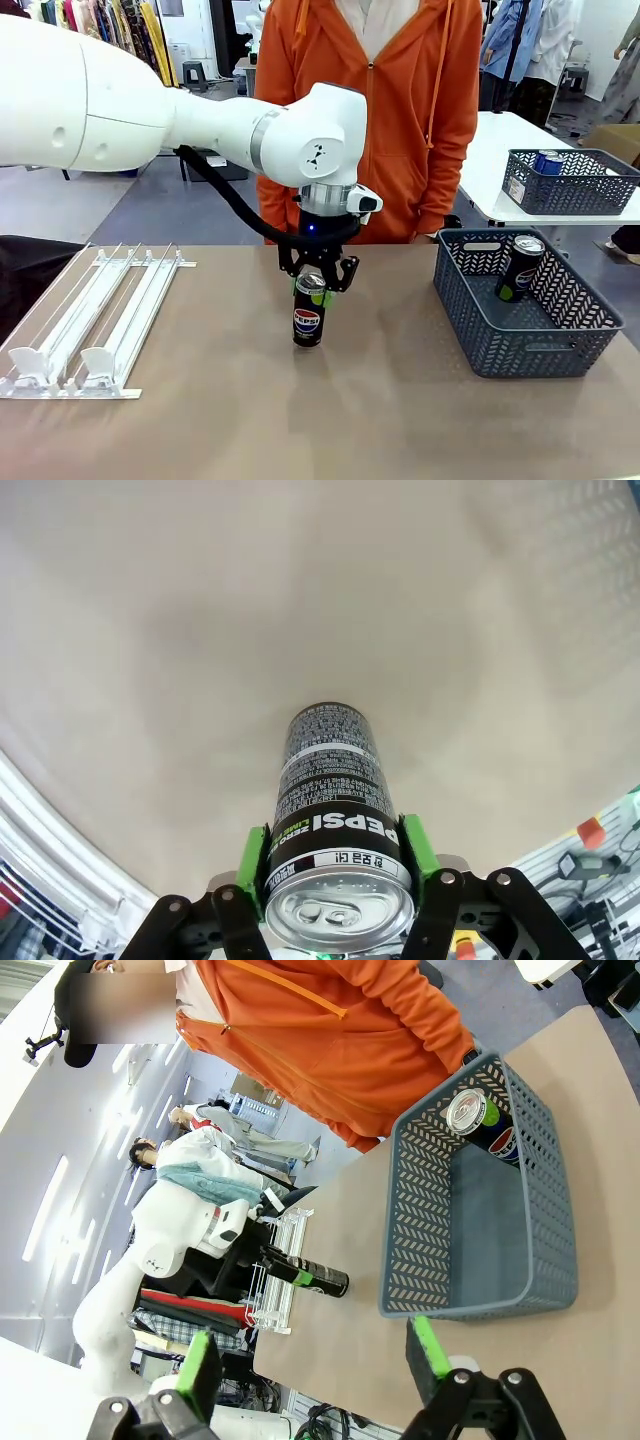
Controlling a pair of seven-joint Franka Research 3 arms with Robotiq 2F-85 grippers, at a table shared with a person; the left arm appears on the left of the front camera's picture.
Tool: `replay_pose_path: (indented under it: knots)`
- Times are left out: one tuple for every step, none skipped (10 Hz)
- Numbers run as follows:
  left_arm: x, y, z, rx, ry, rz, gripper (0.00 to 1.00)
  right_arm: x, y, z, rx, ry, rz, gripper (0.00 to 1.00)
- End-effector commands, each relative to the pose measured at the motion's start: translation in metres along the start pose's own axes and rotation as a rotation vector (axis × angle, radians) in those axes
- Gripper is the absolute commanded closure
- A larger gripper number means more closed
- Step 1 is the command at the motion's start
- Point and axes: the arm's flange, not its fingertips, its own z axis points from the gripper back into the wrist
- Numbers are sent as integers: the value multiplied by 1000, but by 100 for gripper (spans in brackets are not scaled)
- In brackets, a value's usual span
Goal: Retrieve and store the cans from the dispenser.
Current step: Pick up one can from the Automatic Can Dispenser and place it in the middle of the table.
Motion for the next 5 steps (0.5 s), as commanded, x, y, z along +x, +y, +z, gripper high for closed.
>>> replay_pose_path:
  knots:
    - [-1, 3, 8, -4, -1, -10, 100, 3, 1, -2, 20, -19, 24, 0]
    - [-2, 2, 8, -4, -5, -5, 100, 3, 1, -2, 20, -19, 24, 0]
    - [0, 2, 8, -4, -8, -5, 100, 3, 1, -2, 20, -19, 24, 0]
    - [-1, 3, 8, -3, -11, -4, 94, 3, 1, -2, 20, -19, 24, 0]
    - [-1, 2, 8, -6, -17, -3, 55, 3, 1, -2, 20, -19, 24, 0]
